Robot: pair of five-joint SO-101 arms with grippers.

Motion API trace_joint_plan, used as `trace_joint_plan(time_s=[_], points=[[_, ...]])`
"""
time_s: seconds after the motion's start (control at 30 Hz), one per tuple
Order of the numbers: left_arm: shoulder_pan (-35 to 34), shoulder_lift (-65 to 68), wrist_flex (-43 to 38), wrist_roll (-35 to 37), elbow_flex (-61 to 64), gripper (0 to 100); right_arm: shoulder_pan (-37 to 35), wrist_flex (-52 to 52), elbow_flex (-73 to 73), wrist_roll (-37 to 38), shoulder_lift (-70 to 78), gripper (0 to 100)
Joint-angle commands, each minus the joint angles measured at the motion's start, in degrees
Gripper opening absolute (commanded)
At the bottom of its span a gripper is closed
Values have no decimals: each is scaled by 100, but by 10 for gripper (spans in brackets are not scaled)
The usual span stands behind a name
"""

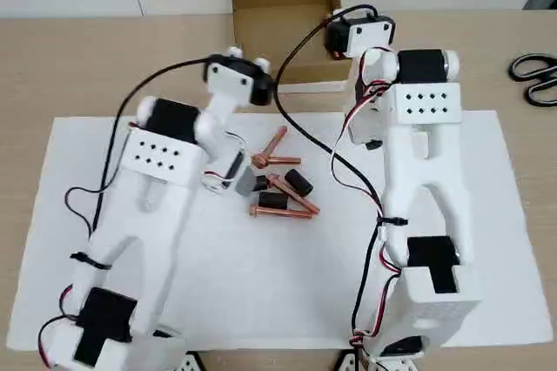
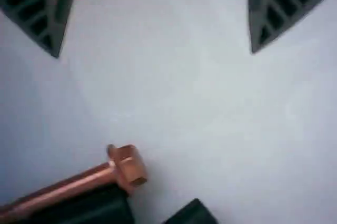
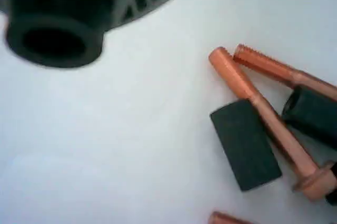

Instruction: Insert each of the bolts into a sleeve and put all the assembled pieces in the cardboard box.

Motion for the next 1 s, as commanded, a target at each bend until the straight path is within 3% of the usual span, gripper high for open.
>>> trace_joint_plan(time_s=[0.0,0.27,0.37,0.63,0.97], points=[[316,-9,62,343,-242,197,48,48,-18,-53,-391,6],[615,-9,-114,2629,75,145,40,40,-9,-62,-374,6],[809,-9,-202,2998,145,145,31,40,-9,-70,-374,6],[1011,-9,-2760,4677,1323,142,22,48,-9,-70,-374,6],[1011,-9,-4387,4791,2396,141,13,48,-9,-70,-374,6]])
